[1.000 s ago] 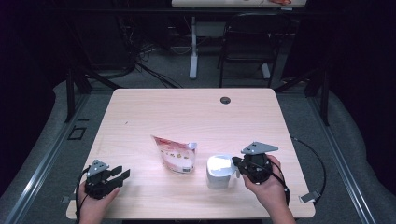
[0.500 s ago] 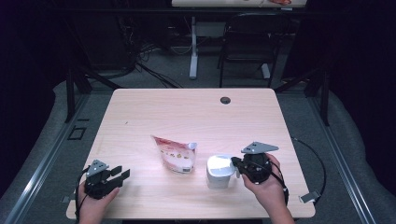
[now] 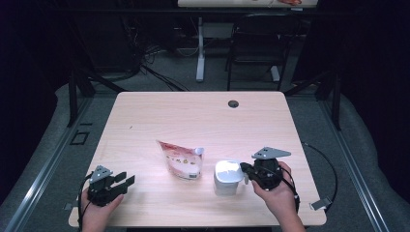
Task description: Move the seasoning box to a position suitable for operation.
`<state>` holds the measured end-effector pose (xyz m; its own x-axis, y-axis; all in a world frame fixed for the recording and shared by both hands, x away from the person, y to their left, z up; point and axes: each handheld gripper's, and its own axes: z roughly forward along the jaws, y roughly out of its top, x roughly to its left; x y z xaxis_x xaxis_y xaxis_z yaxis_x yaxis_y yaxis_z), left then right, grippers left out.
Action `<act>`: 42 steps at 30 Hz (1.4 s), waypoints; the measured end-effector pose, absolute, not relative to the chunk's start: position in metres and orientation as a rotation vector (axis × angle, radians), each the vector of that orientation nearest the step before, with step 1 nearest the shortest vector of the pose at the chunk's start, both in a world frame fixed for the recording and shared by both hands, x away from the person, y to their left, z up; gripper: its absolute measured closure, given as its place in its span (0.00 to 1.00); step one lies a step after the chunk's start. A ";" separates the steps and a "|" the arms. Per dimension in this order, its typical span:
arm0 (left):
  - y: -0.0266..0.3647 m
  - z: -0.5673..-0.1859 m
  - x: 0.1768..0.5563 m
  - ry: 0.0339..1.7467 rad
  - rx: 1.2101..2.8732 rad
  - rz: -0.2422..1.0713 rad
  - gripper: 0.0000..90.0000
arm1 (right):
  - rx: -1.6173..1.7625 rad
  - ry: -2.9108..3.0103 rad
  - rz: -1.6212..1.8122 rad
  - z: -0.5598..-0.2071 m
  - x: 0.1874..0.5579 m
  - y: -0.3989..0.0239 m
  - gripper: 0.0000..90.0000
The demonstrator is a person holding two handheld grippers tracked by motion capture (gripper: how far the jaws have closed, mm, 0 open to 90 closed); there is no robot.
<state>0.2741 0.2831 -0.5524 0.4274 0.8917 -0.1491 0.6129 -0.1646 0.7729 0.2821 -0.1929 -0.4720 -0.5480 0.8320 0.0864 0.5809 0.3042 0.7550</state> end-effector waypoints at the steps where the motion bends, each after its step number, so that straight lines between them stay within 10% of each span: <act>1: 0.283 -0.552 0.274 1.279 1.878 0.438 0.63 | 1.277 2.255 1.105 -0.472 0.282 -0.193 1.00; 42: 0.283 -0.553 0.274 1.279 1.880 0.436 0.63 | 1.329 2.241 1.159 -0.476 0.283 -0.201 1.00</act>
